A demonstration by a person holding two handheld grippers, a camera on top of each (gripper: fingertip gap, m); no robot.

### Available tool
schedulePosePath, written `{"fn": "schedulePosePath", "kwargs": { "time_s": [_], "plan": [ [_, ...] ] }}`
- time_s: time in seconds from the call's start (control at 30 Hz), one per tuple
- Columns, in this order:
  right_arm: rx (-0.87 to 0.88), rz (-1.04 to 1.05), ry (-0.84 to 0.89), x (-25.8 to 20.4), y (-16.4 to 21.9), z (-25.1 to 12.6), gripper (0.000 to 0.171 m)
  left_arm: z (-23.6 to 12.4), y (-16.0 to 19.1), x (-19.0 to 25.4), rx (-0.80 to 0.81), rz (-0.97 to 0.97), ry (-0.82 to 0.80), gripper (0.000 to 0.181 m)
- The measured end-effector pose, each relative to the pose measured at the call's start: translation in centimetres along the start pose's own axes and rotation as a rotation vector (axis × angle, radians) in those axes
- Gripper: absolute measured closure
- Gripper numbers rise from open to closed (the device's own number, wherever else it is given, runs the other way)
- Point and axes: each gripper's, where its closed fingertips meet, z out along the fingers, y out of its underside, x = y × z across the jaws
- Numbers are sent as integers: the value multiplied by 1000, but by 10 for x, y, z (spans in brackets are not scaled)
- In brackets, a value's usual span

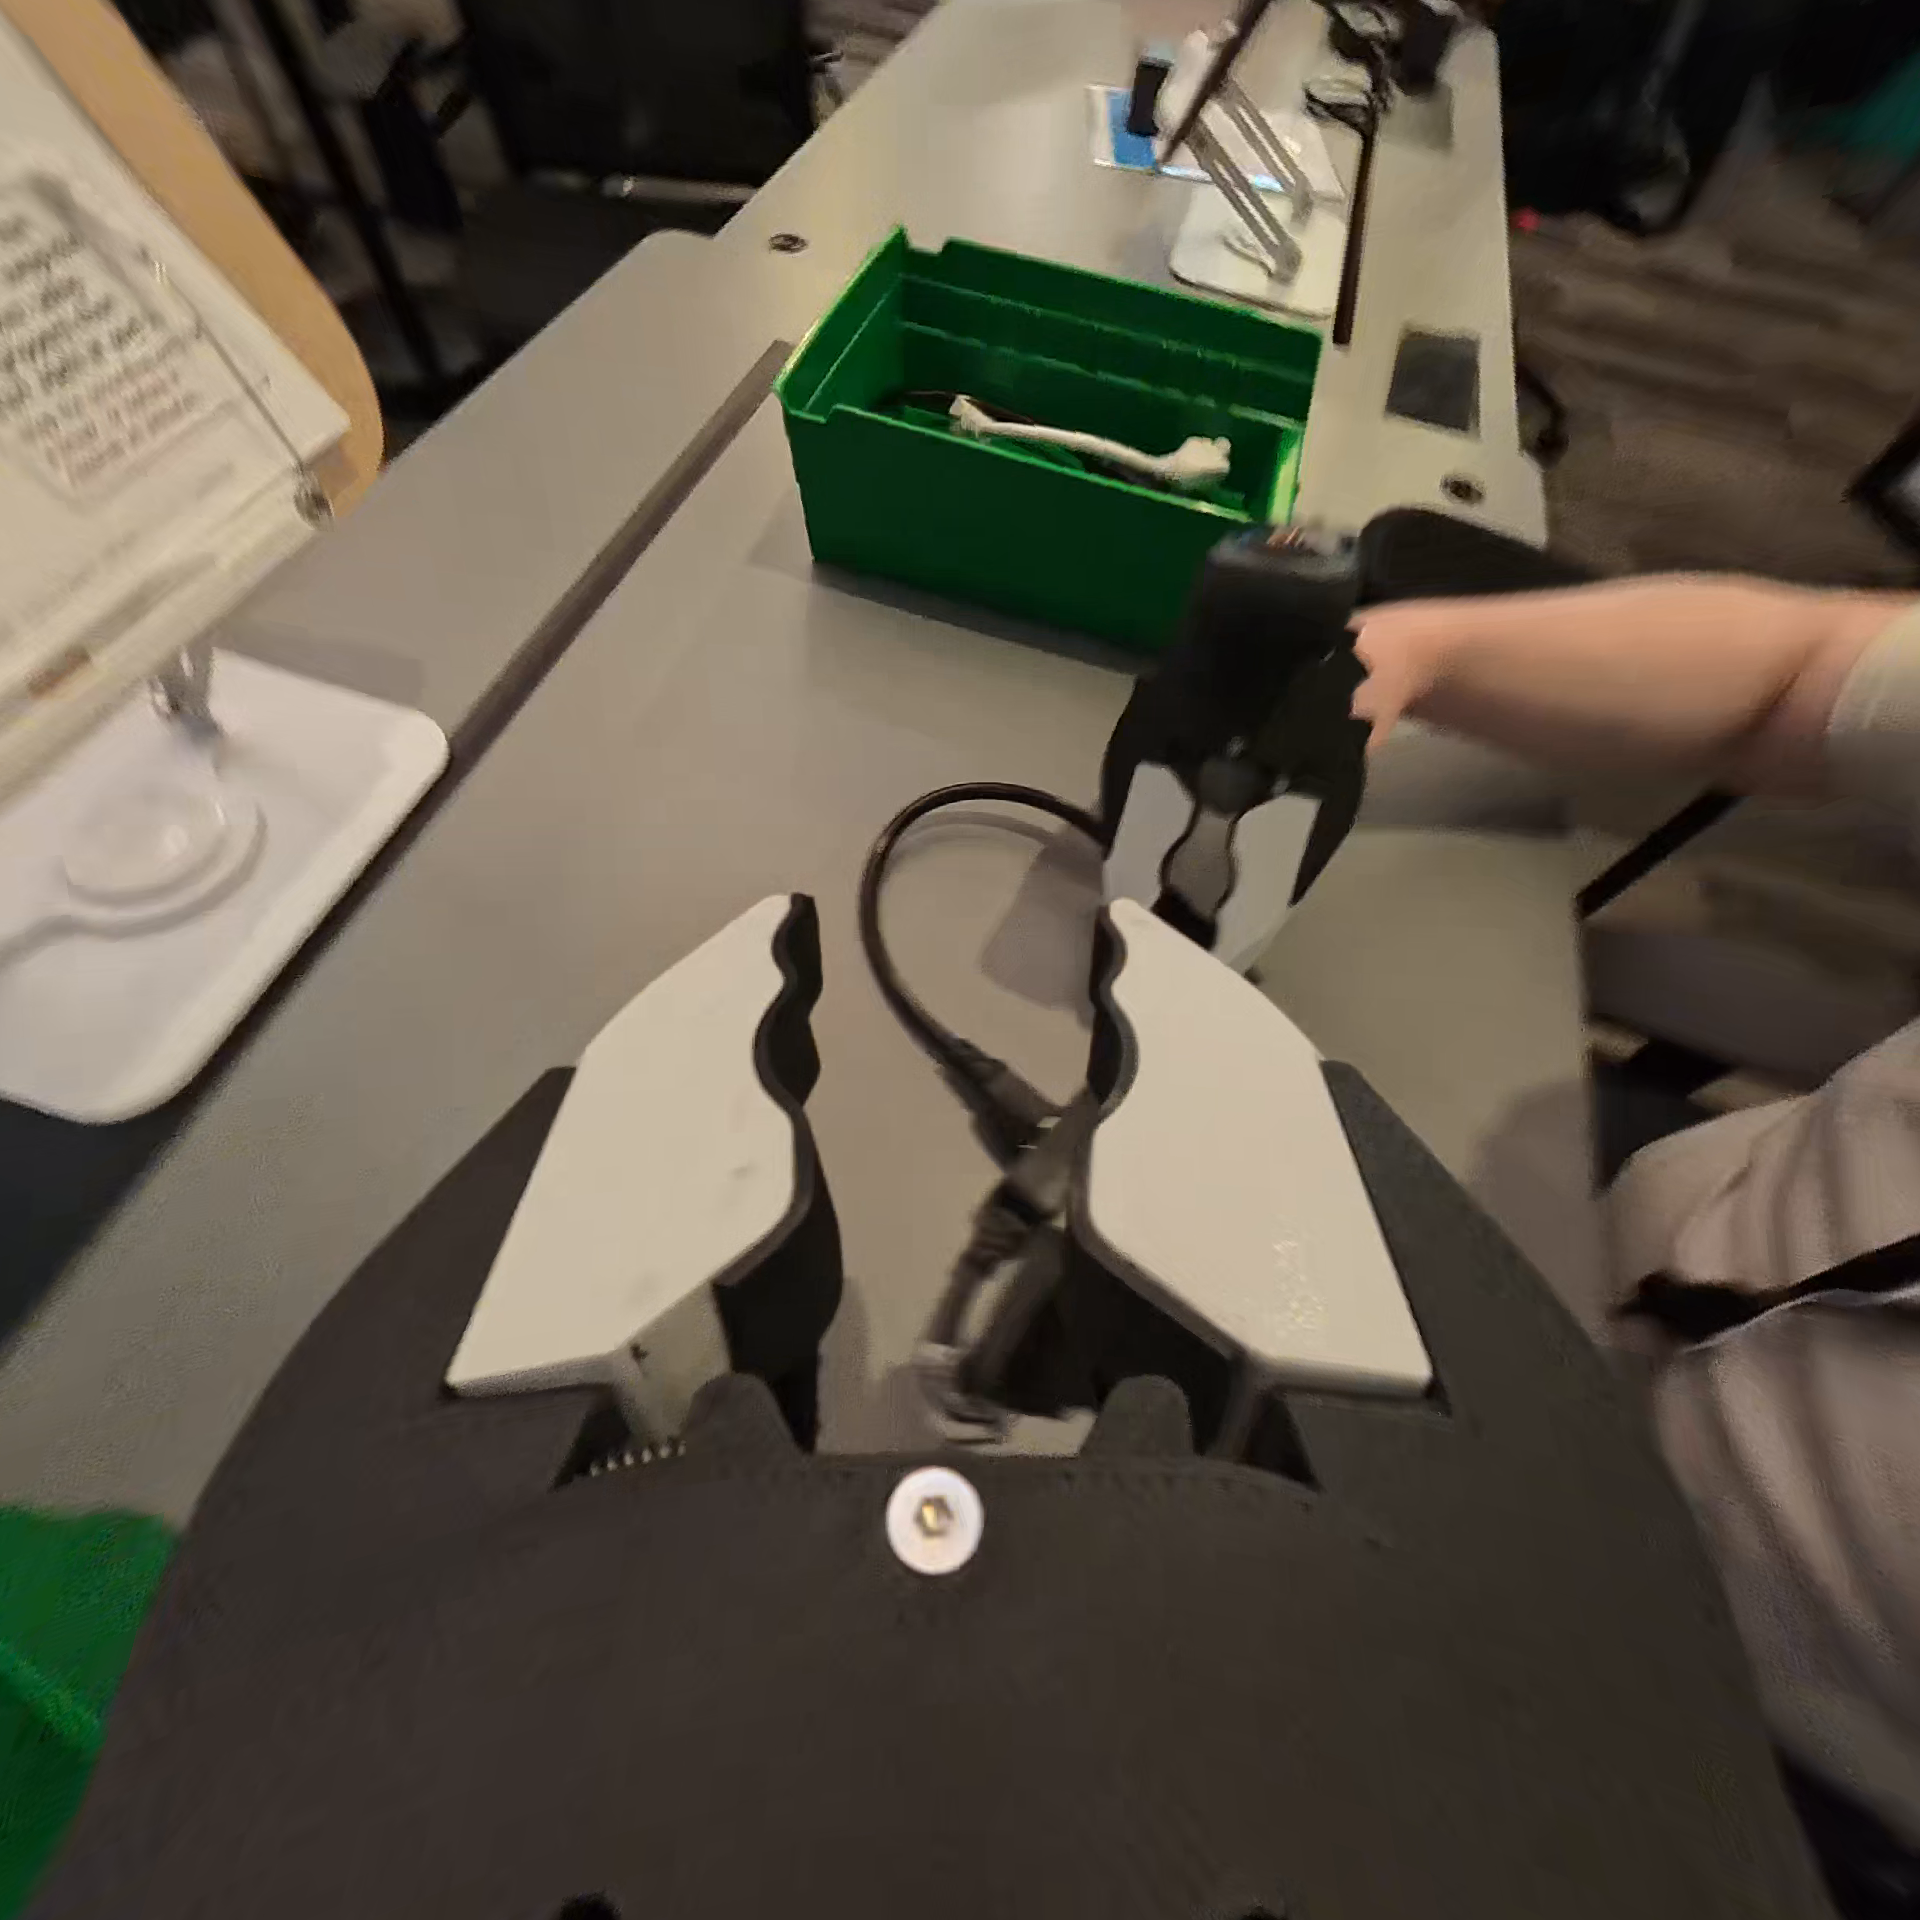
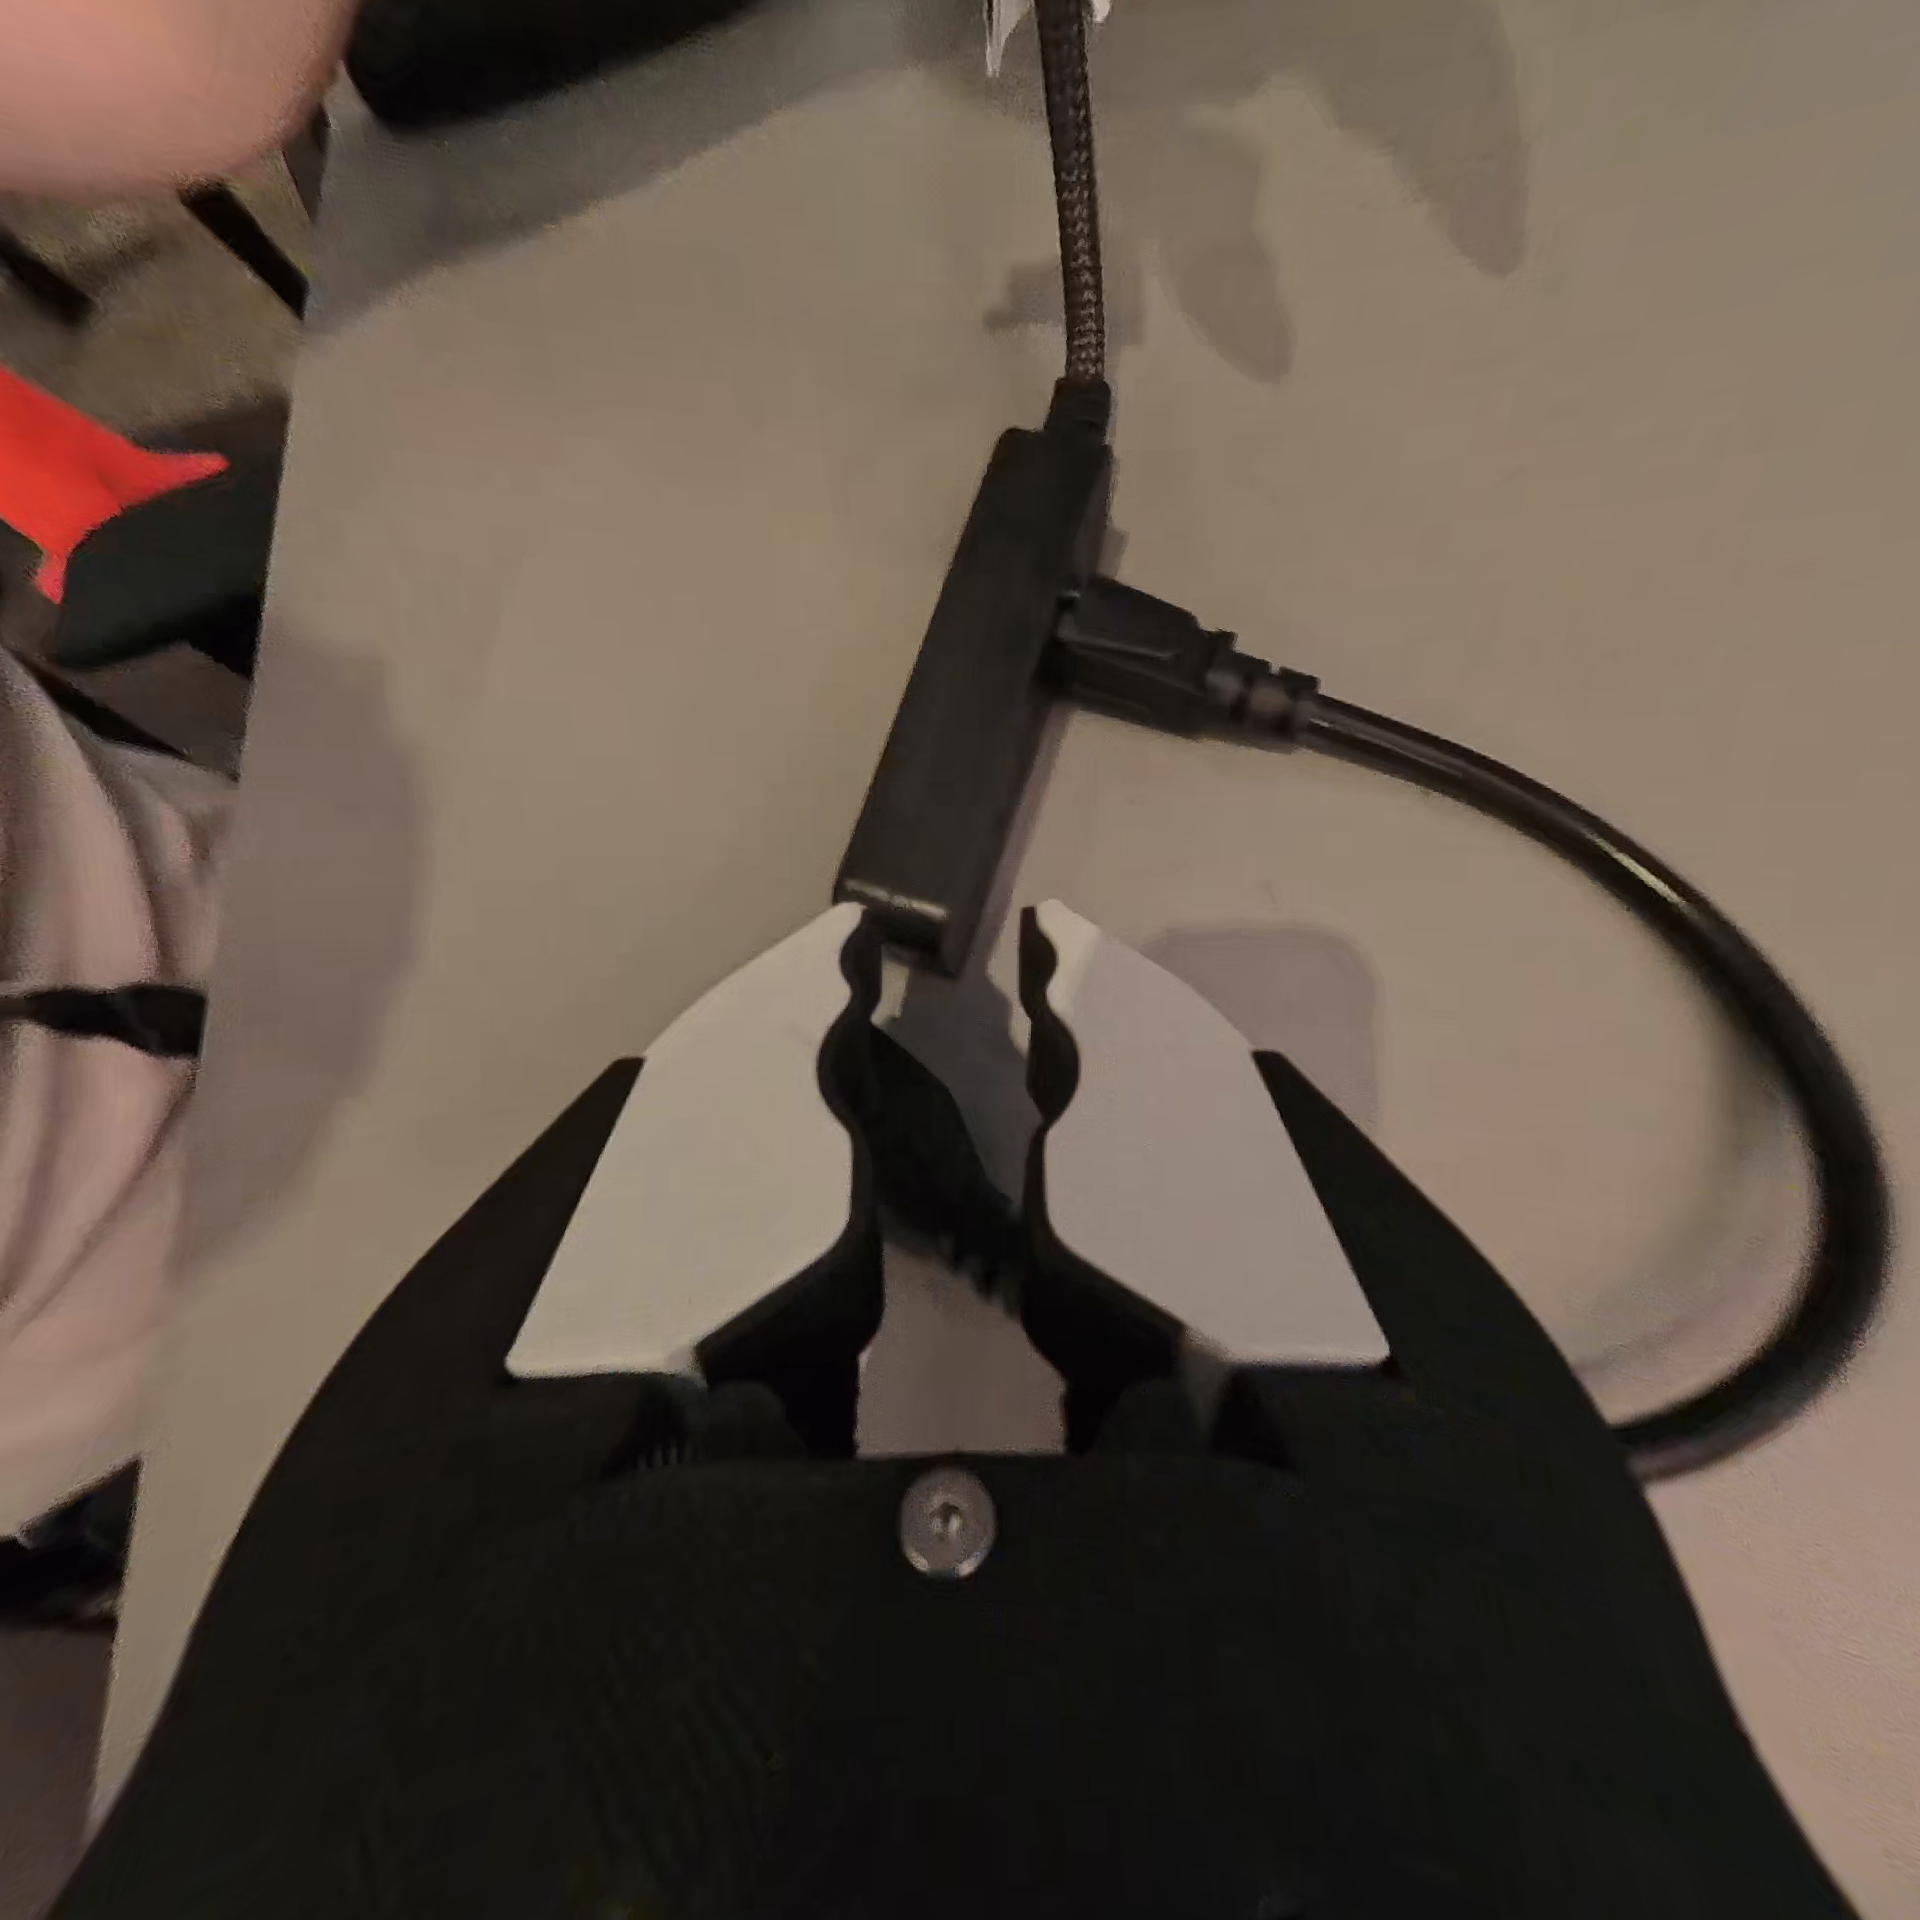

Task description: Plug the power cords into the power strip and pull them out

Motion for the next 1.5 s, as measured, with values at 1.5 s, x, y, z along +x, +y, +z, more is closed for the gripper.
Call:
{"fn": "schedulePosePath", "kwargs": {
  "time_s": [1.5],
  "plan": [
    [-21,-88,284,57,-70,113,144,53,215,4,-596,-632,-521,145]
  ]
}}
